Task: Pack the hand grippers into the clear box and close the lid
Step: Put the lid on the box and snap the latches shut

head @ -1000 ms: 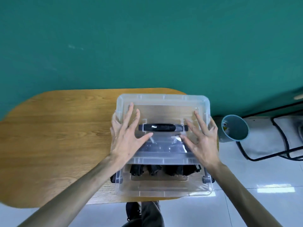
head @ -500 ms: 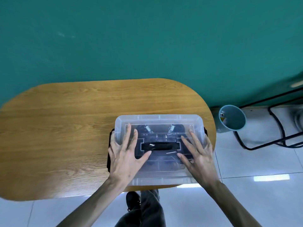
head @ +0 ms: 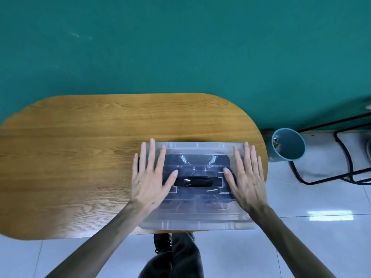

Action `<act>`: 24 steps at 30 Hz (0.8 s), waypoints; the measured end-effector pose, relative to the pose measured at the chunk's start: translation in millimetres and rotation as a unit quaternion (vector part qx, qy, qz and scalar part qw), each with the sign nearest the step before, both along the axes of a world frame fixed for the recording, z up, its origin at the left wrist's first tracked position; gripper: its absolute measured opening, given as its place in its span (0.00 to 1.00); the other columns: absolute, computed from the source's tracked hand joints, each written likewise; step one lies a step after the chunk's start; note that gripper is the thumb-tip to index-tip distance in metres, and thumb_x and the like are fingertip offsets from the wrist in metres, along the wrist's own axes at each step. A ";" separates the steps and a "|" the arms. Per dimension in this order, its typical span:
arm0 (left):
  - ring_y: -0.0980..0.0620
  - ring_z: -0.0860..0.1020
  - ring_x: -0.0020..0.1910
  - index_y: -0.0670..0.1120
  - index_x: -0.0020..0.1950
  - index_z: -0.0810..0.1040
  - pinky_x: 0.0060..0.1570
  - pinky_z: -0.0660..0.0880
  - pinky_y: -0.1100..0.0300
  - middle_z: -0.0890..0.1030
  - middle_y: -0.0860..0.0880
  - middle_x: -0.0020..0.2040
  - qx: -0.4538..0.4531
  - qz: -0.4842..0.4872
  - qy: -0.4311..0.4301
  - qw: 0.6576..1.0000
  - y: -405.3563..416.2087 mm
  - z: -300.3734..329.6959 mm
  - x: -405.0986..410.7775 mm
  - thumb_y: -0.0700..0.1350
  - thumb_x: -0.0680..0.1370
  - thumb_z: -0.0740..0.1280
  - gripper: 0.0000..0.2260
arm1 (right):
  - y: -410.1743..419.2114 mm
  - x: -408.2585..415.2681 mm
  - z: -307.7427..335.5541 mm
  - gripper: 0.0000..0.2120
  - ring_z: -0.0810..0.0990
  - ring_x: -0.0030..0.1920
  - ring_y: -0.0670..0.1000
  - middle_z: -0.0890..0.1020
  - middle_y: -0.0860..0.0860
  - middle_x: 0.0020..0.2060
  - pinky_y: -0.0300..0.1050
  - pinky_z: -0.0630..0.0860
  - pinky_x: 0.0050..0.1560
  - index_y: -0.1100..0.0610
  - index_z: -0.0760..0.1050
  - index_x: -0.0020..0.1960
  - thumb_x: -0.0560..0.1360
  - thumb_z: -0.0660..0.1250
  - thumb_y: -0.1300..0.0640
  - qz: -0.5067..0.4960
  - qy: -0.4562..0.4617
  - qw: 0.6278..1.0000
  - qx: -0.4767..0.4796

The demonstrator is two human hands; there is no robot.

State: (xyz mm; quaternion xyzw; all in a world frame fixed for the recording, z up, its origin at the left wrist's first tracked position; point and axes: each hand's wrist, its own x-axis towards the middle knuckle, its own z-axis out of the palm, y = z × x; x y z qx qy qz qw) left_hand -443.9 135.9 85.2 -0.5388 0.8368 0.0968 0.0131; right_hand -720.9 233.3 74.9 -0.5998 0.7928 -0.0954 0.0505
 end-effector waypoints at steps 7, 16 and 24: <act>0.38 0.41 0.81 0.44 0.83 0.50 0.78 0.54 0.37 0.42 0.37 0.82 0.009 -0.020 0.005 1.000 -4.0 3.5 -3.9 0.64 0.83 0.51 0.35 | -3.9 -1.8 3.8 0.33 0.47 0.81 0.62 0.51 0.64 0.81 0.60 0.56 0.79 0.62 0.53 0.81 0.84 0.52 0.43 0.027 0.036 0.999 0.028; 0.38 0.42 0.81 0.45 0.83 0.51 0.77 0.56 0.37 0.42 0.38 0.83 0.025 -0.014 -0.006 1.000 -5.9 8.7 -5.6 0.65 0.82 0.53 0.36 | -7.3 -2.0 8.4 0.34 0.47 0.81 0.64 0.50 0.65 0.81 0.56 0.51 0.81 0.64 0.52 0.81 0.84 0.54 0.44 0.046 0.023 0.998 0.035; 0.38 0.43 0.82 0.45 0.83 0.47 0.76 0.54 0.33 0.43 0.42 0.83 0.055 -0.016 0.009 0.998 19.8 13.9 15.3 0.64 0.84 0.46 0.34 | 4.5 1.9 11.3 0.32 0.50 0.82 0.60 0.53 0.60 0.82 0.60 0.60 0.77 0.59 0.54 0.82 0.84 0.50 0.42 0.017 0.003 0.998 0.057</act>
